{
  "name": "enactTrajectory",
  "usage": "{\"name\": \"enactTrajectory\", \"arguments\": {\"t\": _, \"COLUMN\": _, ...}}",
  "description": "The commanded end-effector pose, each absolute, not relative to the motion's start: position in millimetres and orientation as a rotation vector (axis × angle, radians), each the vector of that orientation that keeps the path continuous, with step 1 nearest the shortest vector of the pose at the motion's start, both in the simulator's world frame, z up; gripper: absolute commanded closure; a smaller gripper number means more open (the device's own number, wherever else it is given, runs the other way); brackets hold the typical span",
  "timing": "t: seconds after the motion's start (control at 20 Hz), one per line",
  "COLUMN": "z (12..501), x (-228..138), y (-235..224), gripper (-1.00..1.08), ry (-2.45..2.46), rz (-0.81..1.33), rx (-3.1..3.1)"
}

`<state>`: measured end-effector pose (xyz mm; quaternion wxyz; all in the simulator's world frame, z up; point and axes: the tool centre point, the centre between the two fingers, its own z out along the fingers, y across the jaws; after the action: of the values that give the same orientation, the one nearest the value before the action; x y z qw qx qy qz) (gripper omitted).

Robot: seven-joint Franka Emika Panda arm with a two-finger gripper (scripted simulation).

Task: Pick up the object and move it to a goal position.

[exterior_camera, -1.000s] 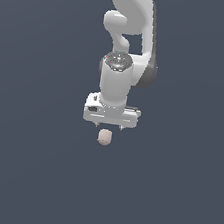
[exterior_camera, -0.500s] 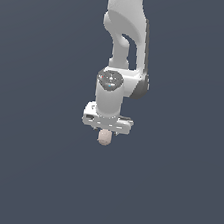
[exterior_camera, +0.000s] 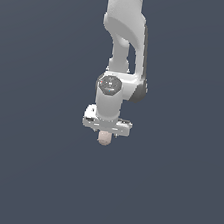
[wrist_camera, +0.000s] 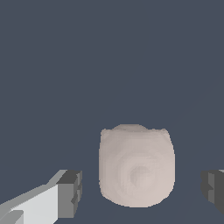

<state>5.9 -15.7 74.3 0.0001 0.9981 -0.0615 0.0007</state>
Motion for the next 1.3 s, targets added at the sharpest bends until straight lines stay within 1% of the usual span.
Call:
{"name": "enactTrajectory", "arguments": {"t": 0.0, "z": 60.3, "x": 4.8, "y": -15.8, "gripper": -0.92, "ry": -0.195, "rz": 0.0, "rx": 3.135}}
{"name": "enactTrajectory", "arguments": {"t": 0.2, "z": 43.7, "x": 4.7, "y": -15.7, "gripper": -0.92, "ry": -0.197, "rz": 0.0, "rx": 3.135}}
{"name": "enactTrajectory", "arguments": {"t": 0.4, "z": 39.4, "x": 5.7, "y": -15.8, "gripper": -0.92, "ry": -0.197, "rz": 0.0, "rx": 3.135}}
{"name": "enactTrajectory", "arguments": {"t": 0.45, "z": 39.4, "x": 5.7, "y": -15.8, "gripper": 1.08, "ry": -0.197, "rz": 0.0, "rx": 3.135}}
{"name": "enactTrajectory", "arguments": {"t": 1.0, "z": 40.9, "x": 6.1, "y": -15.9, "gripper": 1.08, "ry": -0.198, "rz": 0.002, "rx": 3.135}}
{"name": "enactTrajectory", "arguments": {"t": 1.25, "z": 52.0, "x": 6.4, "y": -12.1, "gripper": 1.08, "ry": -0.198, "rz": 0.002, "rx": 3.135}}
